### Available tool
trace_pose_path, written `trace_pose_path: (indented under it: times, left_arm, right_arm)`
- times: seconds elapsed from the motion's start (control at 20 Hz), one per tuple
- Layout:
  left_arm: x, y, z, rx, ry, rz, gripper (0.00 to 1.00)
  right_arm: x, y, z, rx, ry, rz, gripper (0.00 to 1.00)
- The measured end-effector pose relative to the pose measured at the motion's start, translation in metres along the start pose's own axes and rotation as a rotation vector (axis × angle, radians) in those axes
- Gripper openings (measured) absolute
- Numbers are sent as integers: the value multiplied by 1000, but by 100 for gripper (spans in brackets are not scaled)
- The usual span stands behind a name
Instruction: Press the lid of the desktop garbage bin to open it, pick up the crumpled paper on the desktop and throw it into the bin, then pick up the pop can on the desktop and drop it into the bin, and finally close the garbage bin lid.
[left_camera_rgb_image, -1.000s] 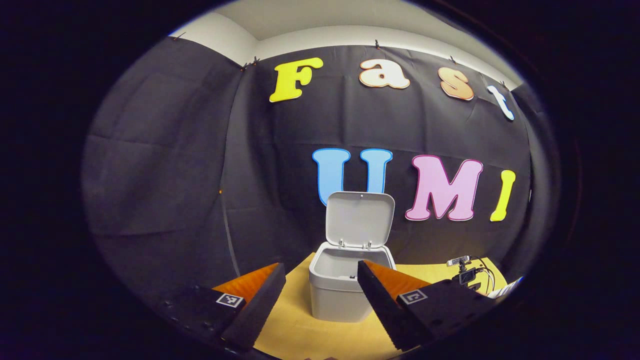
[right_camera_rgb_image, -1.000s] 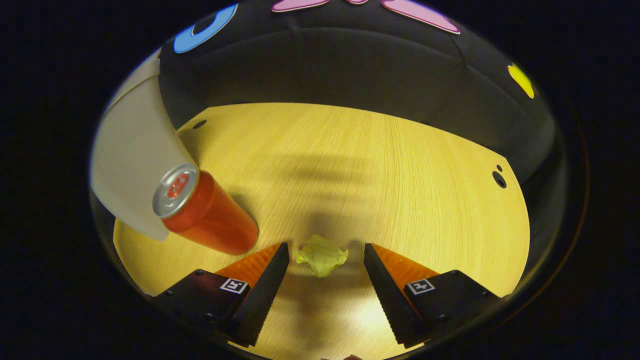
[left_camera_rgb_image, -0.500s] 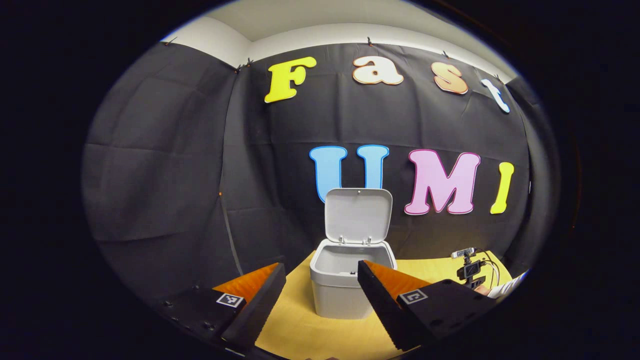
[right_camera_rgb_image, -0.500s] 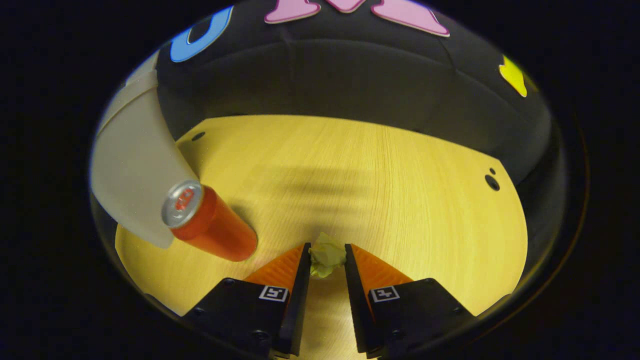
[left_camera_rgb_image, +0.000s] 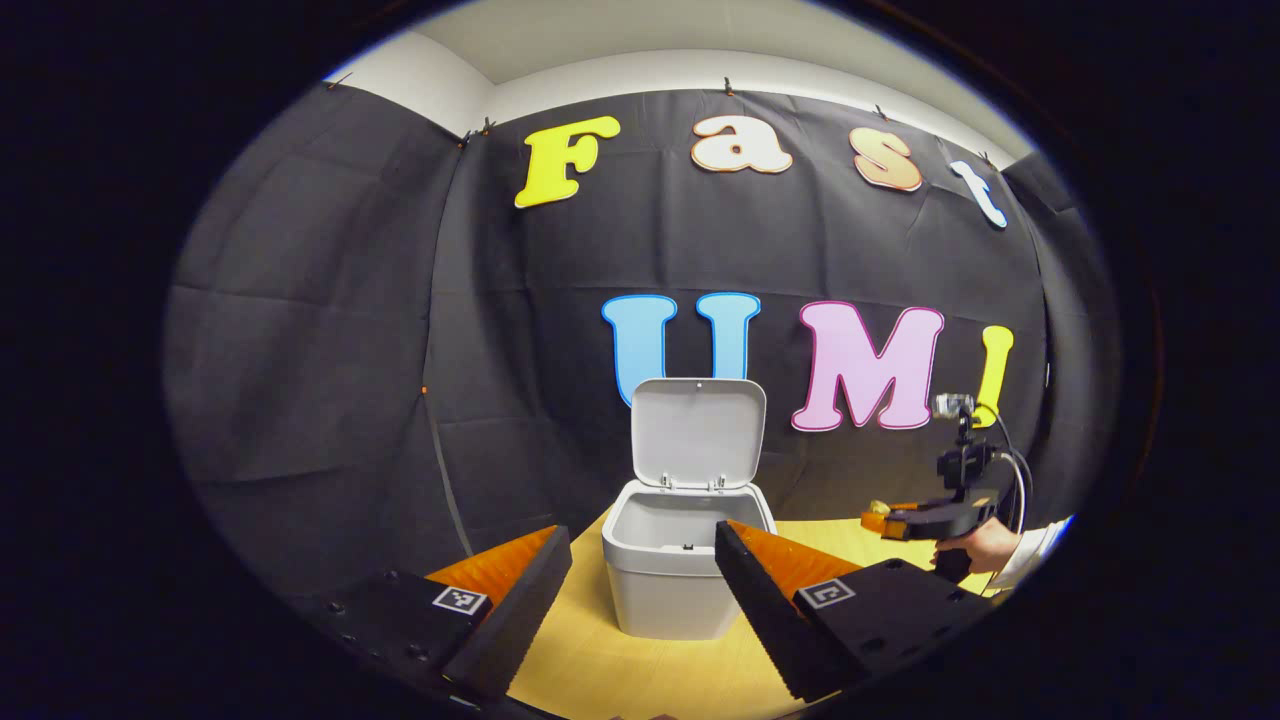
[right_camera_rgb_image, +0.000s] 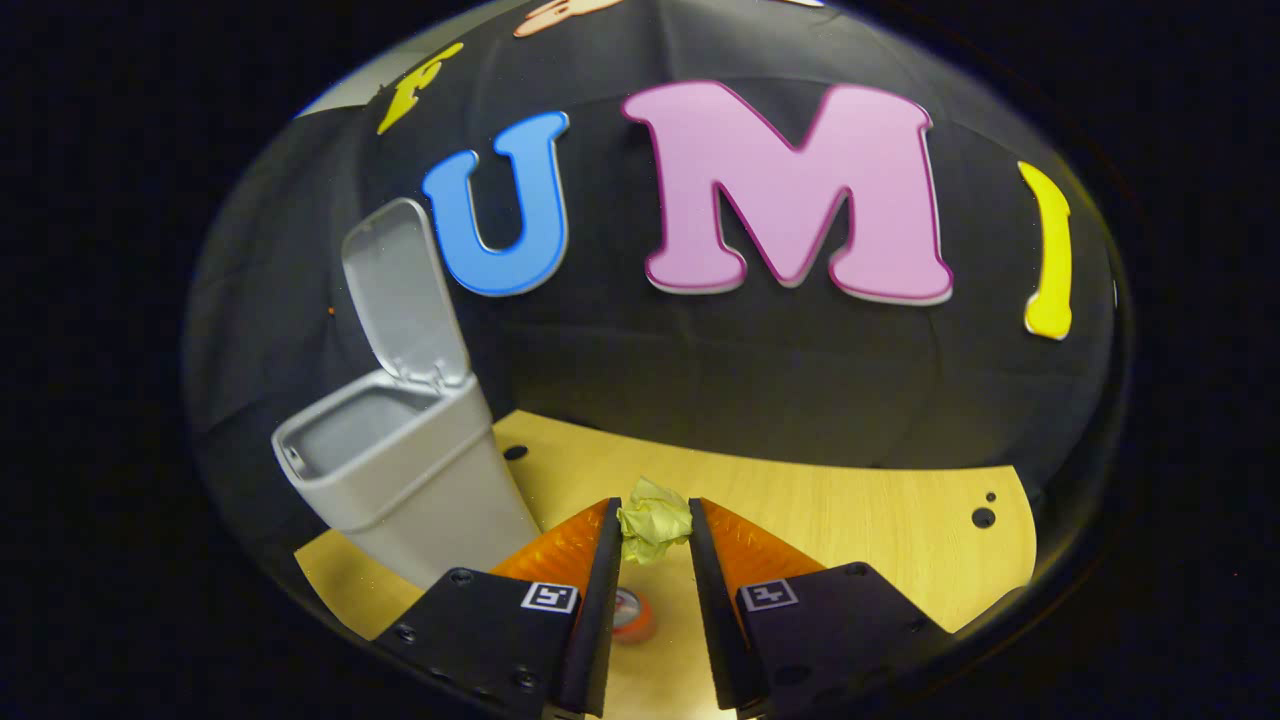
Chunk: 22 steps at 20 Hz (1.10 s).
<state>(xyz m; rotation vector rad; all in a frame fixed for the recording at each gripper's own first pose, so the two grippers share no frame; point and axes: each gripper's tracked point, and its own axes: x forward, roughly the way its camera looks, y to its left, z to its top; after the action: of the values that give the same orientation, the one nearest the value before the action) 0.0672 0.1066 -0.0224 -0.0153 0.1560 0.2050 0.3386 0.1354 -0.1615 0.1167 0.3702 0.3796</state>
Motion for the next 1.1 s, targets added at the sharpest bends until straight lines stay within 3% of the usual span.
trace_pose_path:
  times: [0.15,0.35,0.55,0.85,0.9,1.1]
  left_arm:
    - [-3,0,1,2,-1,-5,96]
    - [-9,6,1,6,-5,10,96]
    - [-18,10,5,26,-15,29,96]
    - [-27,11,-3,4,-2,41,97]
    - [-27,11,-4,4,-2,40,96]
    - [-20,-6,-9,-12,-4,1,96]
  right_arm:
    - [-9,48,50,-12,-67,93,43]
    - [-3,122,78,-91,-123,201,43]
    - [5,177,68,-130,-95,289,44]
    - [26,208,39,-214,-28,333,44]
    - [27,212,30,-231,3,340,36]
    - [21,211,32,-257,-7,342,99]
